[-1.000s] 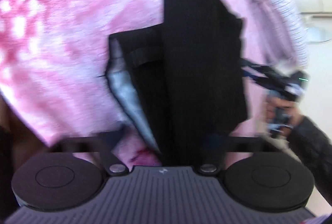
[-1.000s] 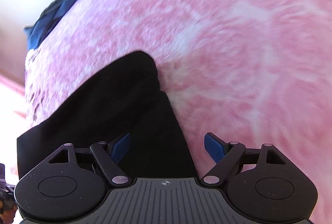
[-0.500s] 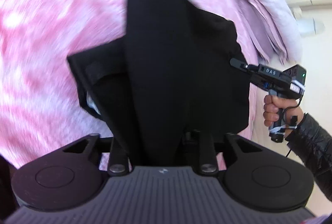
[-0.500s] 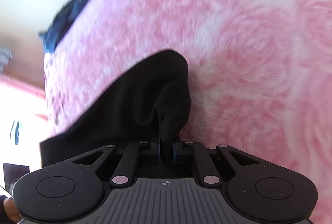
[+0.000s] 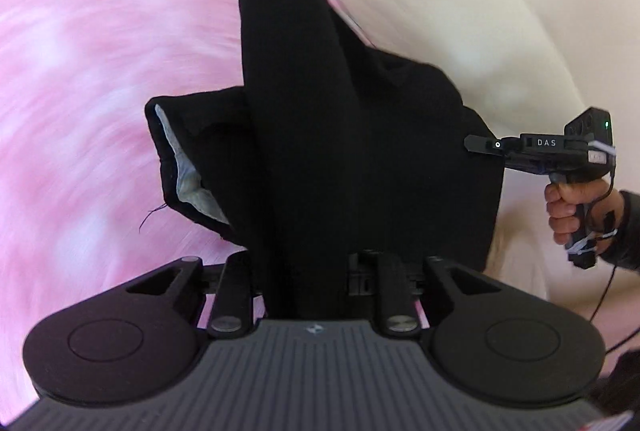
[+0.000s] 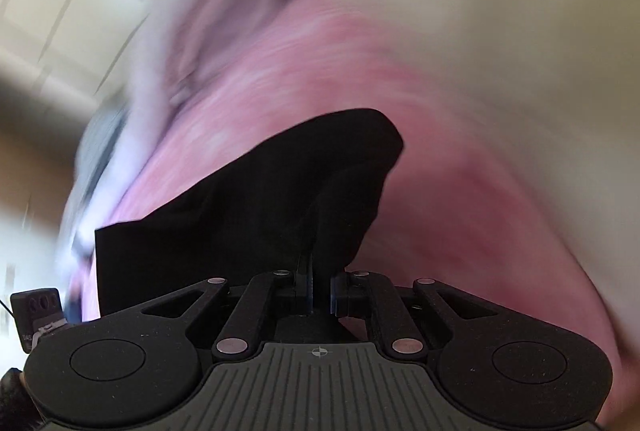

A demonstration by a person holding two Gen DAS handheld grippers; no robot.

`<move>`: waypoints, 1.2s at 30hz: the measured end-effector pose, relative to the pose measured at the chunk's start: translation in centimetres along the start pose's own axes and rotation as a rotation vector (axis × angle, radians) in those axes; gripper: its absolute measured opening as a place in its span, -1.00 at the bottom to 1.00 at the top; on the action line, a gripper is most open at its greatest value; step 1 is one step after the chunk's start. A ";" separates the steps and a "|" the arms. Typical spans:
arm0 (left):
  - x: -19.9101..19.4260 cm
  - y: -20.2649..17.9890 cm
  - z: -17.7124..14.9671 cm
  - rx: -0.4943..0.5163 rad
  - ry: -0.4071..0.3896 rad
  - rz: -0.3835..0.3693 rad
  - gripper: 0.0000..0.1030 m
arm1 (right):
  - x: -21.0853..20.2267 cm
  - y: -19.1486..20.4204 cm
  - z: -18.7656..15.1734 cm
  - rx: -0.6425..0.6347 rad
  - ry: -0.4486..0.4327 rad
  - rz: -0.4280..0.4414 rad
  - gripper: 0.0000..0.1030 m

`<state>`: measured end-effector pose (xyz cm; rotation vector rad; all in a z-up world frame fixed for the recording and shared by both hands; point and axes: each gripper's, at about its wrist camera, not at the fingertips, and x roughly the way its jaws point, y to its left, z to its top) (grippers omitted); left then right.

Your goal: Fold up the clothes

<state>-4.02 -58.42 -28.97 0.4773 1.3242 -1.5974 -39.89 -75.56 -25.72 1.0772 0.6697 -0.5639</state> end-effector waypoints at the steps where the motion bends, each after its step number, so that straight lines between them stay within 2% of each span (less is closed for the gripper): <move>1: 1.5 -0.3 1.0 0.037 0.029 0.007 -0.64 | -0.4 -1.6 -0.7 0.050 -0.015 -0.017 -0.88; 4: 4.5 0.0 3.4 0.073 0.103 0.048 -0.62 | -0.7 -5.9 -2.0 0.173 -0.048 -0.037 -0.88; 6: 5.0 0.9 3.9 0.053 0.139 0.034 -0.58 | -0.7 -6.8 -1.3 0.164 -0.055 -0.014 -0.88; 9: 5.0 2.7 4.0 -0.015 0.176 0.059 -0.25 | -0.6 -6.2 -0.6 0.084 -0.037 -0.023 -0.86; 10: 4.6 2.6 3.3 -0.020 0.184 0.082 -0.13 | -0.8 -5.9 -0.9 0.067 -0.043 -0.052 -0.86; 11: 4.1 2.4 2.7 -0.017 0.183 0.108 -0.11 | -0.9 -5.5 -1.2 0.051 -0.048 -0.082 -0.83; 13: 3.0 2.5 2.2 -0.020 0.164 0.144 -0.12 | -1.3 -4.9 -1.8 0.018 -0.059 -0.140 -0.54; 15: 1.5 2.6 1.8 -0.035 0.120 0.159 -0.15 | -1.6 -4.2 -2.4 -0.015 -0.070 -0.198 0.17; 16: 0.6 2.8 1.8 -0.043 0.083 0.159 -0.15 | -1.9 -3.8 -2.7 -0.043 -0.067 -0.218 0.24; 17: -0.2 3.0 1.9 -0.051 0.036 0.154 -0.14 | -2.4 -3.2 -3.2 -0.097 -0.055 -0.220 0.24; 19: -2.0 3.4 2.2 -0.068 -0.059 0.144 -0.15 | -3.3 -1.4 -4.0 -0.171 -0.094 -0.257 0.24; 20: -2.1 3.6 2.2 -0.069 -0.082 0.130 -0.15 | -3.4 -0.3 -4.4 -0.198 -0.108 -0.261 0.24; 24: -0.9 4.6 2.4 -0.052 -0.102 0.053 -0.17 | -3.4 3.8 -6.0 -0.305 -0.159 -0.270 0.24; 27: 1.8 5.2 1.2 -0.049 -0.017 0.048 -0.17 | -1.6 6.1 -6.1 -0.324 -0.134 -0.228 0.24; 29: 2.7 5.9 0.3 -0.074 -0.022 0.035 -0.16 | 0.1 7.2 -6.0 -0.318 -0.113 -0.211 0.24; 30: 3.2 6.2 -0.2 -0.088 -0.029 0.027 -0.23 | 0.9 7.8 -5.9 -0.321 -0.103 -0.206 0.24; 31: 3.1 6.6 -0.5 -0.107 -0.043 0.012 -0.47 | 1.4 8.4 -5.8 -0.338 -0.095 -0.205 0.24; 33: 1.3 6.4 -0.8 -0.125 -0.083 -0.017 -0.80 | 2.4 9.4 -5.4 -0.380 -0.083 -0.202 0.24; 34: 0.2 6.2 -1.0 -0.121 -0.100 -0.022 -0.90 | 2.8 9.9 -5.1 -0.402 -0.078 -0.200 0.24; 36: -1.8 5.8 -1.6 -0.105 -0.116 -0.018 -0.91 | 3.7 10.4 -4.3 -0.445 -0.073 -0.201 0.24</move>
